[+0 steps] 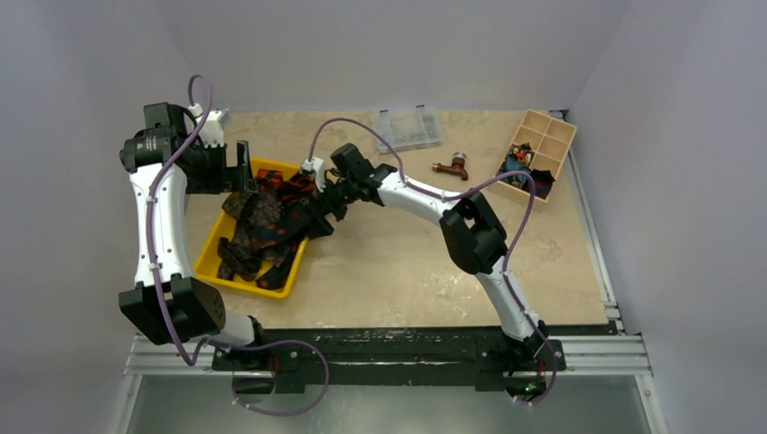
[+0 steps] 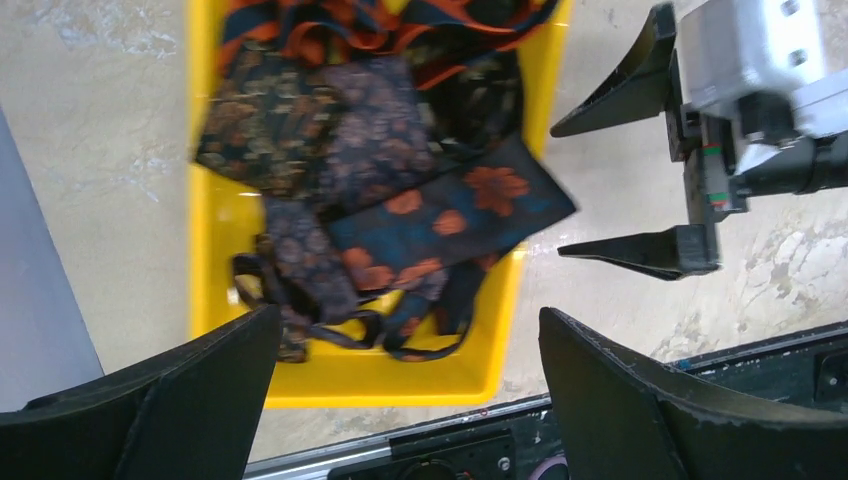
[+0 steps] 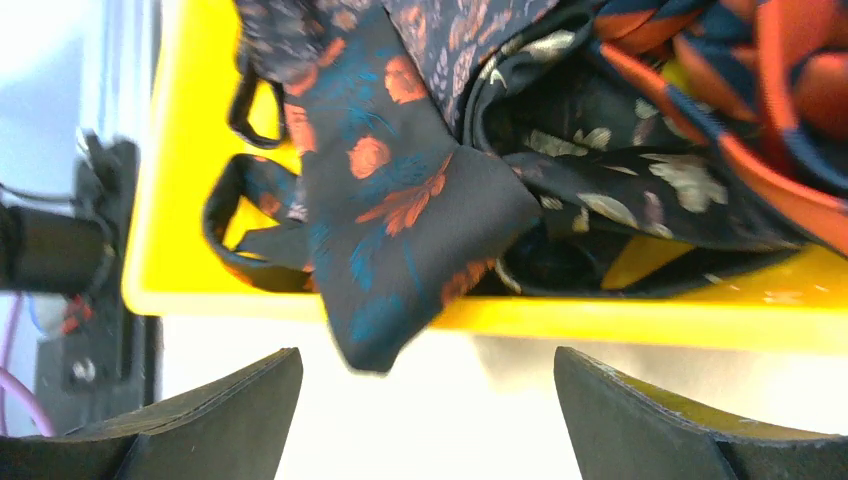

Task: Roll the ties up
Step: Move the storage box to the corner of the board, then pick up the tie from the bin.

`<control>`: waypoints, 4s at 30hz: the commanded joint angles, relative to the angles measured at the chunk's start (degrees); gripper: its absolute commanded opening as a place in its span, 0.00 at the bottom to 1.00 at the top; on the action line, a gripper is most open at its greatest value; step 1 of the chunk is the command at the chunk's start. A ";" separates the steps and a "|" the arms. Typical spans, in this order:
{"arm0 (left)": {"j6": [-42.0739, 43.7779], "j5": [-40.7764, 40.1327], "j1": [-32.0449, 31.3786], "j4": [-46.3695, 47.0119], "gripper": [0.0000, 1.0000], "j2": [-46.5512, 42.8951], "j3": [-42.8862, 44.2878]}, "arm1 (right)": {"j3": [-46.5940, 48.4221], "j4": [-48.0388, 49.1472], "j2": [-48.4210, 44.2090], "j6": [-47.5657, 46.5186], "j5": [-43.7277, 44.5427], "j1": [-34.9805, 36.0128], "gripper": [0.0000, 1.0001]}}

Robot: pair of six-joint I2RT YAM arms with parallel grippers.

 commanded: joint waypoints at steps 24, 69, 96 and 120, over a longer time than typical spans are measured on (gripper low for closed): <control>55.74 -17.60 -39.60 20.56 0.84 12.23 -26.07 | -29.98 -9.43 -37.33 -9.09 2.56 -34.95 0.98; 24.98 -28.82 6.99 18.95 0.88 26.31 3.36 | -4.81 -30.33 -28.62 -13.85 6.94 -37.43 0.98; 30.70 -30.72 6.97 24.67 0.25 26.90 0.89 | -6.28 -29.75 -29.48 -12.37 7.32 -37.45 0.98; 21.80 -23.46 1.64 14.38 0.00 13.97 34.16 | -4.55 -29.36 -30.29 -12.53 6.95 -37.51 0.98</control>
